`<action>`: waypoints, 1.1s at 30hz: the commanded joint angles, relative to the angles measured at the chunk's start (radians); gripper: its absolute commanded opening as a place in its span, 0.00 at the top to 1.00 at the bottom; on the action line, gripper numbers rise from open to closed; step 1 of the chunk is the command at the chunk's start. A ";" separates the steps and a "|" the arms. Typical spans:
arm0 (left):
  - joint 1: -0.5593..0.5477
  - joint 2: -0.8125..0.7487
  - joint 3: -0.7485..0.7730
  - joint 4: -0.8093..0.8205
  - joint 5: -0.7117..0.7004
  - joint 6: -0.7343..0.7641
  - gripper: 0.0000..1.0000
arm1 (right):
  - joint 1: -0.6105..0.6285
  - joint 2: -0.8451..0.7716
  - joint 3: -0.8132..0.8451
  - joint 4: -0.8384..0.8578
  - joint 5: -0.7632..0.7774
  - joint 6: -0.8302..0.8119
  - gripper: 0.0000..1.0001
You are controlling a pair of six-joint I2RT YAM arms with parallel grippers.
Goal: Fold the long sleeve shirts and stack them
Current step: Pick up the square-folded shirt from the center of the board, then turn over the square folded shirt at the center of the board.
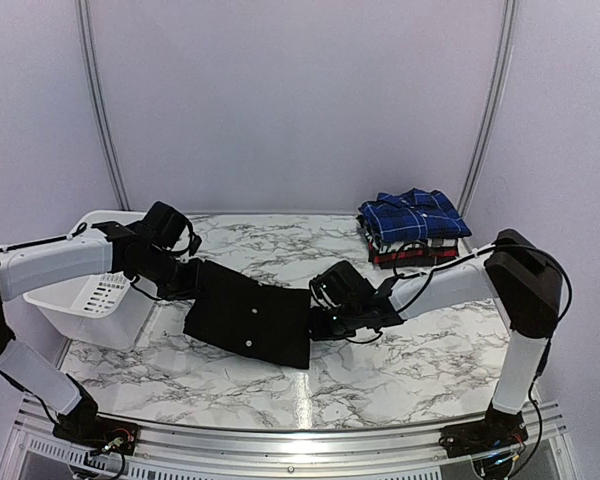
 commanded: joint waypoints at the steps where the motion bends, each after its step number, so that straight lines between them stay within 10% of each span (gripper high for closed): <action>1: 0.051 -0.053 0.055 -0.090 -0.009 0.093 1.00 | 0.036 0.048 0.047 -0.016 -0.044 0.012 0.71; 15: 0.193 0.092 0.287 -0.222 0.234 0.281 1.00 | -0.082 -0.185 0.045 -0.144 -0.032 -0.098 0.63; 25: -0.215 0.518 0.823 -0.267 0.194 -0.037 1.00 | -0.216 -0.508 0.015 -0.302 0.027 -0.181 0.58; 28: -0.377 0.717 1.068 -0.249 0.150 -0.153 0.89 | -0.263 -0.628 0.004 -0.369 0.104 -0.197 0.52; 30: -0.464 0.869 1.264 -0.244 0.170 -0.202 0.58 | -0.295 -0.699 -0.009 -0.408 0.149 -0.204 0.48; 33: -0.531 0.998 1.451 -0.235 0.171 -0.256 0.39 | -0.344 -0.781 -0.039 -0.447 0.182 -0.209 0.45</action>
